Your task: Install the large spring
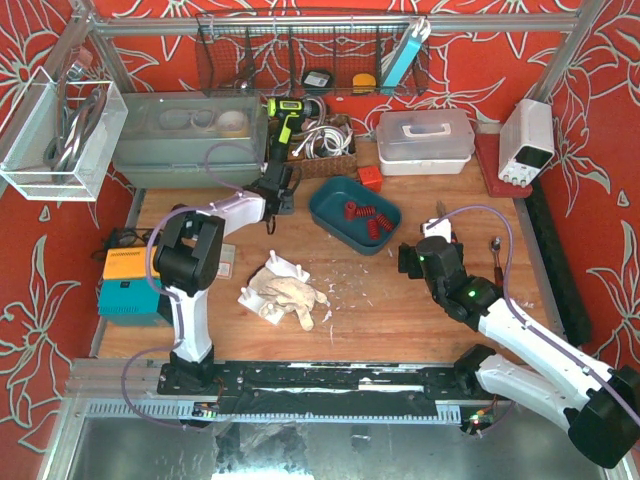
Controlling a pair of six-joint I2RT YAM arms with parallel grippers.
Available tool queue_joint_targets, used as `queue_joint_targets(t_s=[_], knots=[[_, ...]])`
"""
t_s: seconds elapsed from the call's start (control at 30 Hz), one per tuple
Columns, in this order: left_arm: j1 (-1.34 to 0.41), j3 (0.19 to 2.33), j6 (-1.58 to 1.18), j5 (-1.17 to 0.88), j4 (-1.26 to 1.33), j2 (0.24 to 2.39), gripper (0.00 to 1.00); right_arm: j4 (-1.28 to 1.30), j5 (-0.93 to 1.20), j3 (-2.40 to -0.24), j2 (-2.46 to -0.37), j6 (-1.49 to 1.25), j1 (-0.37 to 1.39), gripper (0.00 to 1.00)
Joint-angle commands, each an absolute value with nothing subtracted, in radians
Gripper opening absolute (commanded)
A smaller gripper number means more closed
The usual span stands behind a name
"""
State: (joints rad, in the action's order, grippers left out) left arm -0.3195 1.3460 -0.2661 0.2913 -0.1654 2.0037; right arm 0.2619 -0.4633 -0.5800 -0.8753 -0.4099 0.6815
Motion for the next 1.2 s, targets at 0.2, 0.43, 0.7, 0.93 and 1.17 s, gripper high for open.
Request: queue_joint_targets(t_s=[0.2, 0.43, 0.7, 0.93, 1.17], knots=[[-0.322, 1.13, -0.324, 0.054, -0.217, 1.653, 0.58, 0.256, -0.446, -0.566, -0.866, -0.4, 0.687, 0.96], [-0.407, 0.961, -0.357, 0.022, -0.288, 1.392, 0.57, 0.226, -0.369, -0.558, -0.879, -0.396, 0.689, 0.95], [-0.538, 0.858, -0.424, 0.079, -0.486, 1.28, 0.55, 0.211, -0.354, -0.546, -0.851, -0.393, 0.69, 0.95], [-0.615, 0.775, -0.451, 0.089, -0.522, 1.243, 0.44, 0.21, -0.363, -0.541, -0.842, -0.389, 0.69, 0.95], [-0.639, 0.751, -0.449, 0.076, -0.484, 1.297, 0.46, 0.214, -0.369, -0.546, -0.847, -0.389, 0.69, 0.95]])
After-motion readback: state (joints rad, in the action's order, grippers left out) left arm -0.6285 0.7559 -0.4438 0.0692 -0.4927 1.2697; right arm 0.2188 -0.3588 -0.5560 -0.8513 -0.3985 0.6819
